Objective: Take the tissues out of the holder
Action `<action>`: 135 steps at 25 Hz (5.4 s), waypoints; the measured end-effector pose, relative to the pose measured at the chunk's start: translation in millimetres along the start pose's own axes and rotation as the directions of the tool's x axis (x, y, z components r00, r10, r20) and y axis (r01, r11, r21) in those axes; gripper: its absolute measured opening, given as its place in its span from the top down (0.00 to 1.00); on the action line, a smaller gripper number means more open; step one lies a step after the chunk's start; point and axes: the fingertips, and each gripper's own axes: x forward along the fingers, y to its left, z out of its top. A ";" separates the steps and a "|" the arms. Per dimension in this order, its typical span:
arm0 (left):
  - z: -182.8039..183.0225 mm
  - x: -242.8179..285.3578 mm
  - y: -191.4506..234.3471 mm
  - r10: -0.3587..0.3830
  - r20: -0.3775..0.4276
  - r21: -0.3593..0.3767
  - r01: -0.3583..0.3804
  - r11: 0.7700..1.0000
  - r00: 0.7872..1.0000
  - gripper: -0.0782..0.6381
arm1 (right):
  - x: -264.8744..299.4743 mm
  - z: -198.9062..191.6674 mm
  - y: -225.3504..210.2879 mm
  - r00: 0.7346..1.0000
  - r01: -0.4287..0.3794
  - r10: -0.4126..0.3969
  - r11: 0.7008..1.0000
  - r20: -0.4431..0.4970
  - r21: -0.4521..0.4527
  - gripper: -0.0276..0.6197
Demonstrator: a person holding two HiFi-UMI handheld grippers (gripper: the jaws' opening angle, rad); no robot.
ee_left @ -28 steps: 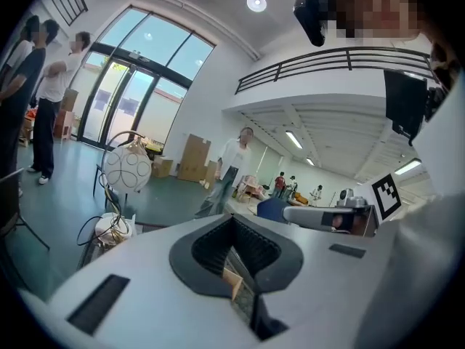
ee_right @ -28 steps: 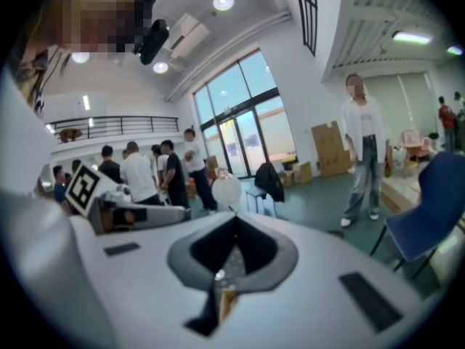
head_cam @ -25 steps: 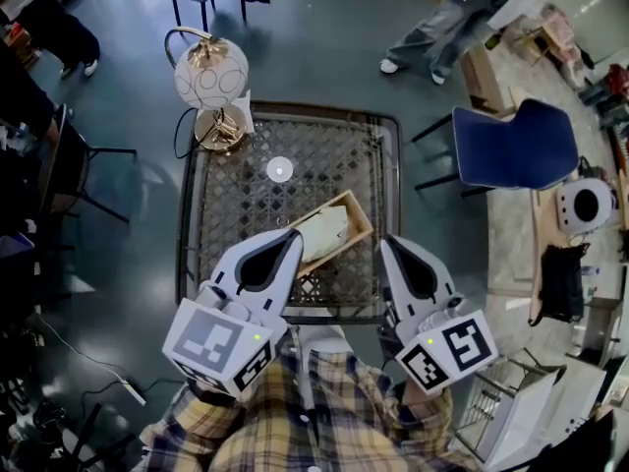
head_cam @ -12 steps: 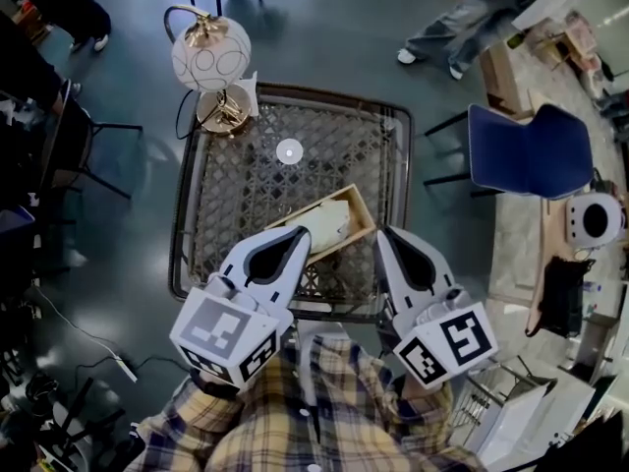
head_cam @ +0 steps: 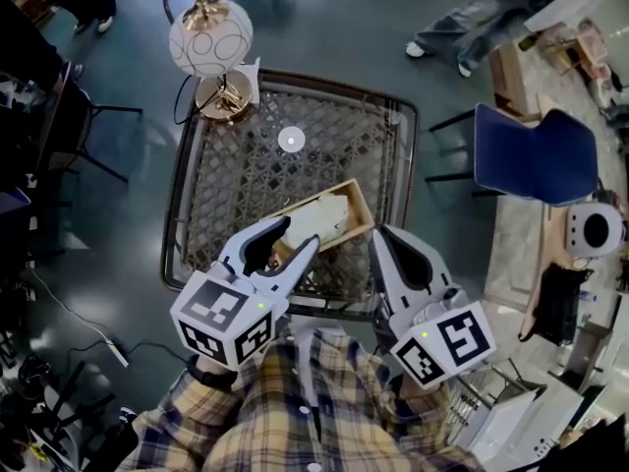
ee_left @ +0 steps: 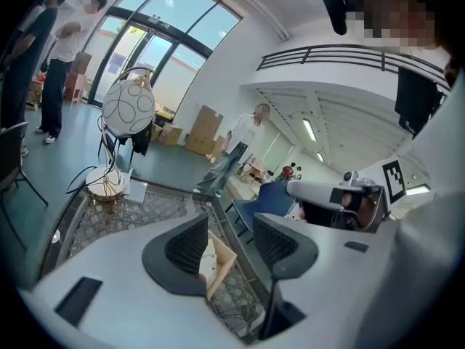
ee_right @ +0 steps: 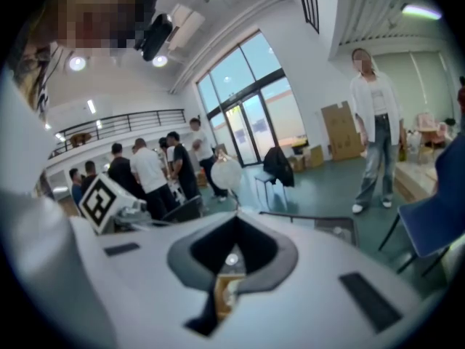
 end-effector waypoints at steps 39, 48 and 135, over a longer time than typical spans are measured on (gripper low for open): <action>-180.4 95.1 113.2 0.252 -0.582 -0.092 -0.371 0.924 0.773 0.58 | 15.9 -22.6 -26.0 0.997 -0.069 0.073 0.993 -0.038 0.098 0.94; -202.8 112.9 118.6 0.277 -0.681 -0.043 -0.414 0.909 0.678 0.58 | 18.6 -19.9 -38.5 0.996 -0.078 0.083 0.989 -0.029 0.125 0.94; 42.3 -57.7 25.1 0.181 0.063 -0.028 -0.179 0.983 0.981 0.86 | 4.5 3.1 48.2 0.997 -0.068 0.069 0.996 0.014 -0.065 0.94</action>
